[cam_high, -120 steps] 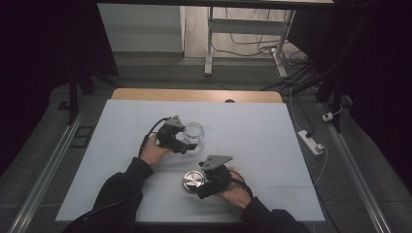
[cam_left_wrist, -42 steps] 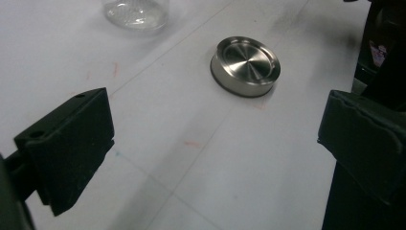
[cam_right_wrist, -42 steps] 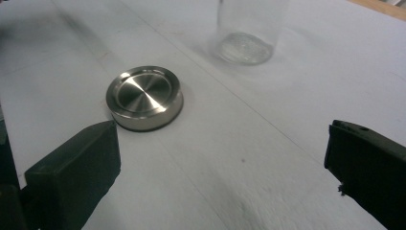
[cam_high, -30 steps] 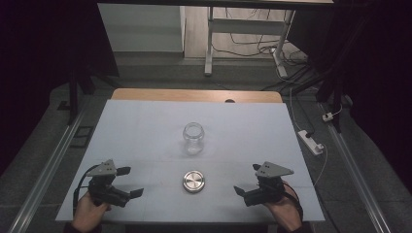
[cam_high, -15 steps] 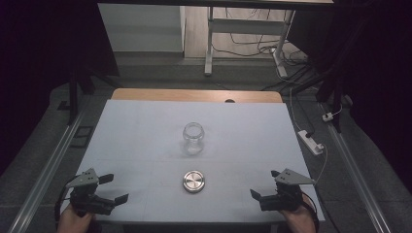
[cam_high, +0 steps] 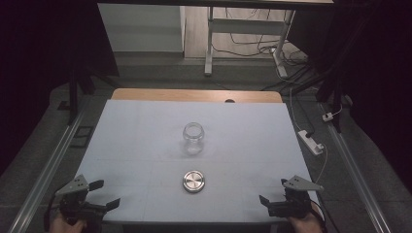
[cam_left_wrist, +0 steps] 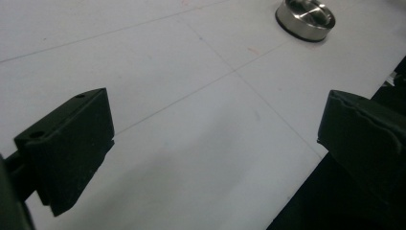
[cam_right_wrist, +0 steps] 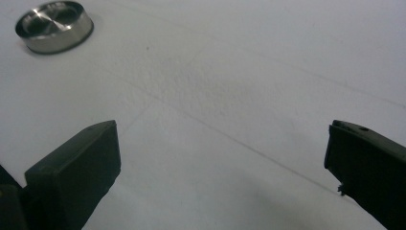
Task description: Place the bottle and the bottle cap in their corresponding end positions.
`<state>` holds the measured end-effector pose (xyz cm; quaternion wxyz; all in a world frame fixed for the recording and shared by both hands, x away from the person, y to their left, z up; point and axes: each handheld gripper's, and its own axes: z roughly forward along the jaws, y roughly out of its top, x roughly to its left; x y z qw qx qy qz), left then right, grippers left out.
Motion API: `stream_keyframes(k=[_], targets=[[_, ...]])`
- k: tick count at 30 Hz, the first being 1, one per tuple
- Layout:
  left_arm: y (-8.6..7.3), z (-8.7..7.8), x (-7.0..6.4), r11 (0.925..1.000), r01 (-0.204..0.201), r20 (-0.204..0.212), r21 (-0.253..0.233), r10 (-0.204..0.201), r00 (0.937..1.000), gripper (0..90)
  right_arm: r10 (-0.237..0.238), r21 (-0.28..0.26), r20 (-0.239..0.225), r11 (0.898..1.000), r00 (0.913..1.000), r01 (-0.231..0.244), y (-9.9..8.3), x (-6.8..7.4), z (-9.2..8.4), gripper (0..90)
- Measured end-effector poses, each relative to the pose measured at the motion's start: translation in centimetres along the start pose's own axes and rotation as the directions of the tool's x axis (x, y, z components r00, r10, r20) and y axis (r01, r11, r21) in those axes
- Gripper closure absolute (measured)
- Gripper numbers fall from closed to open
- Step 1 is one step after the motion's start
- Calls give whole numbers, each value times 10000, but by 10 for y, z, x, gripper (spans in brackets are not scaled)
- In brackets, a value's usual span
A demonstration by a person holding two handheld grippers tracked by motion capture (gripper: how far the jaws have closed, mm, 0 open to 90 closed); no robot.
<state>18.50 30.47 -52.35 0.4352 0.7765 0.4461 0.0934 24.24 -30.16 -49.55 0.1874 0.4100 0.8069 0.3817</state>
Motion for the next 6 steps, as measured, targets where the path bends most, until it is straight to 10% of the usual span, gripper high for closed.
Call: stream_keyframes(k=[6], targets=[[0,1,-1,9996,55,-231,273,-49,9997,0,61,150,182,9999,9998,-63,-1,1,-1,0]])
